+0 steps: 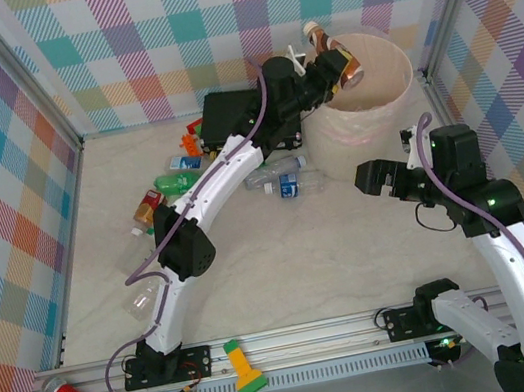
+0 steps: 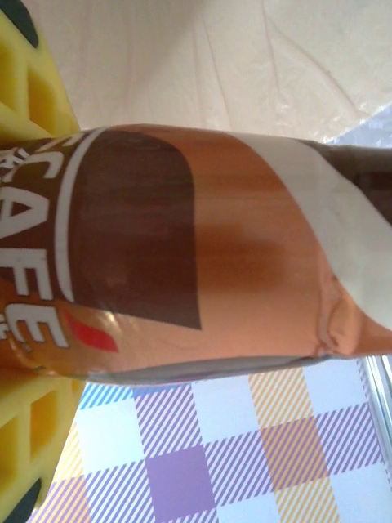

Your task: Put the plastic bottles in the bin

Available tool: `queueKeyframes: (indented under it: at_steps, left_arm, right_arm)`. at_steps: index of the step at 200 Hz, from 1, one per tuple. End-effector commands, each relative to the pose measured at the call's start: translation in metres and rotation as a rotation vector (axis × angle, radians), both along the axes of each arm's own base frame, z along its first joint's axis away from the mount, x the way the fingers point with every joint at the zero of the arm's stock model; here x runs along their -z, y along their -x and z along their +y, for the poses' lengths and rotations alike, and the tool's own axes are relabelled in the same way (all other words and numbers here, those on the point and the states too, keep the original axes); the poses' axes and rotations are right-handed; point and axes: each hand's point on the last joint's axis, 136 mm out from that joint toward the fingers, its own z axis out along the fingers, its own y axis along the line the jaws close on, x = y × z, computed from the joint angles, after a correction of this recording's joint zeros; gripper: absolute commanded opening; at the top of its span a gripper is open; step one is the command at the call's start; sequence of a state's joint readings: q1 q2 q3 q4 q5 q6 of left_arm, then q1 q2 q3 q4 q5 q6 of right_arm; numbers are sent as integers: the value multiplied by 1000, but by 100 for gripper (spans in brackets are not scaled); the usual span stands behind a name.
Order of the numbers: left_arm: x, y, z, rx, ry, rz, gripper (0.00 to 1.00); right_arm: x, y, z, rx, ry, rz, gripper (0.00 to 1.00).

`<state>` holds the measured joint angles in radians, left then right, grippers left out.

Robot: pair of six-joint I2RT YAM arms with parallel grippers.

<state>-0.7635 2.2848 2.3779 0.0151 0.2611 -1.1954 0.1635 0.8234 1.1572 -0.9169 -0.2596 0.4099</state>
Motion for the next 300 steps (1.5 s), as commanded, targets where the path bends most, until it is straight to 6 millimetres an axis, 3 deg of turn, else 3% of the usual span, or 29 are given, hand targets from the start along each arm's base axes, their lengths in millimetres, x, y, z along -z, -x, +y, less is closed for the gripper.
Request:
queueKeyframes:
  at_steps: [1,38,70,86,111,139,148,173,247,300]
  left_arm:
    - [-34,8,5,9,75,-49,53]
    - [-34,10,6,12,57,-49,75]
    - [-38,11,9,7,55,-53,75]
    - [-41,12,10,4,54,-59,66]
    - [-39,11,10,-1,53,-53,66]
    - [-38,11,10,1,50,-45,73]
    - [-37,12,9,4,51,-45,80]
    - [-38,12,10,4,55,-35,83]
    - [-39,13,9,11,69,-30,83]
    - [-52,24,14,18,42,-63,81]
  right_arm:
    - [0,-1,0,-4,6,-13,99]
    - [3,-1,1,-4,6,-5,99]
    - [3,1,0,-4,6,-6,99]
    - [2,2,0,-4,5,-8,99]
    - [1,2,0,-4,5,-12,99]
    - [2,3,0,-4,4,-12,99]
    - [3,3,0,-5,4,-10,99]
    - [2,2,0,-6,3,-11,99]
    - [2,2,1,-6,2,-11,99]
    - [1,1,1,-10,1,-16,99]
